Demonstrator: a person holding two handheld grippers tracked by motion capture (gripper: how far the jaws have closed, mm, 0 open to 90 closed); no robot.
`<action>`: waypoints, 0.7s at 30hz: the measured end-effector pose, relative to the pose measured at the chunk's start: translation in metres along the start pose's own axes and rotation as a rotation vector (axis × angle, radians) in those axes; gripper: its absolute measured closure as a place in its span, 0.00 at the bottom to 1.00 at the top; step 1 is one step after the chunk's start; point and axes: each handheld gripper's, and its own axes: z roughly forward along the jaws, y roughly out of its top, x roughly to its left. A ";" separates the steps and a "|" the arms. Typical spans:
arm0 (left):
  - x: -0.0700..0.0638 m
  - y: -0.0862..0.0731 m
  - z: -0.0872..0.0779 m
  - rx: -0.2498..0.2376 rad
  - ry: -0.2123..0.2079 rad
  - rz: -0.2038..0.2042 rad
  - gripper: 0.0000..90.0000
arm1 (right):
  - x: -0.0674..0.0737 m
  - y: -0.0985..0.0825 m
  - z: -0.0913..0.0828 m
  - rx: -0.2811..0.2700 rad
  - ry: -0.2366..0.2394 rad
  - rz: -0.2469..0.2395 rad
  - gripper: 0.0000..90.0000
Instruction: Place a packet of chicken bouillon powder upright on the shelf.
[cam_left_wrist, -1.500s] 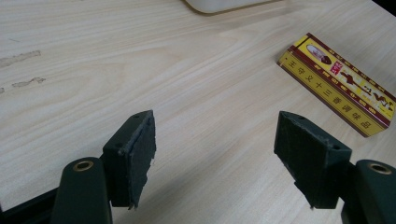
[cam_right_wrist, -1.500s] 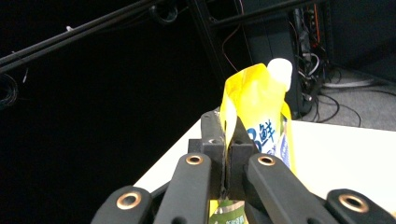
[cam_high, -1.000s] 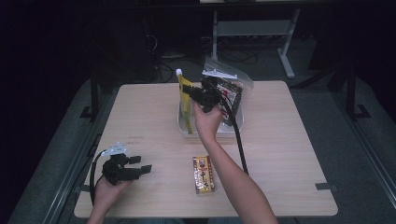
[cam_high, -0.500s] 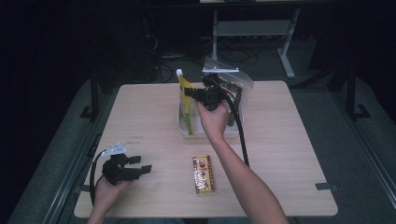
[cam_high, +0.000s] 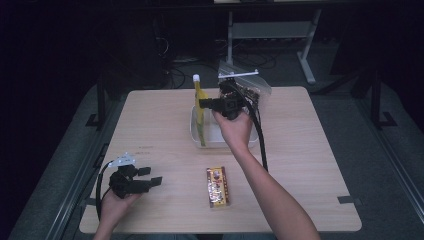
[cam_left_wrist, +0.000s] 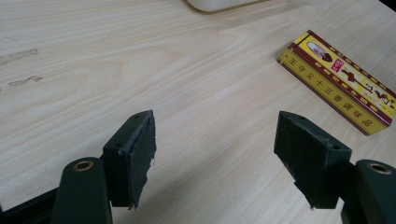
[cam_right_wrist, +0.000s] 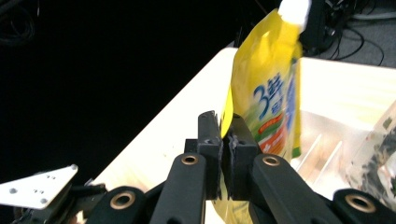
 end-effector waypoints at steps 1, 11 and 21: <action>0.000 0.000 0.000 0.000 0.000 -0.001 0.32 | 0.001 0.000 -0.001 0.007 -0.001 -0.004 0.99; 0.000 0.000 0.000 0.000 0.000 -0.001 0.32 | 0.002 -0.002 0.005 -0.026 0.023 0.010 1.00; 0.000 0.000 -0.001 -0.005 -0.001 -0.001 0.32 | 0.008 -0.002 0.011 -0.134 -0.047 -0.077 1.00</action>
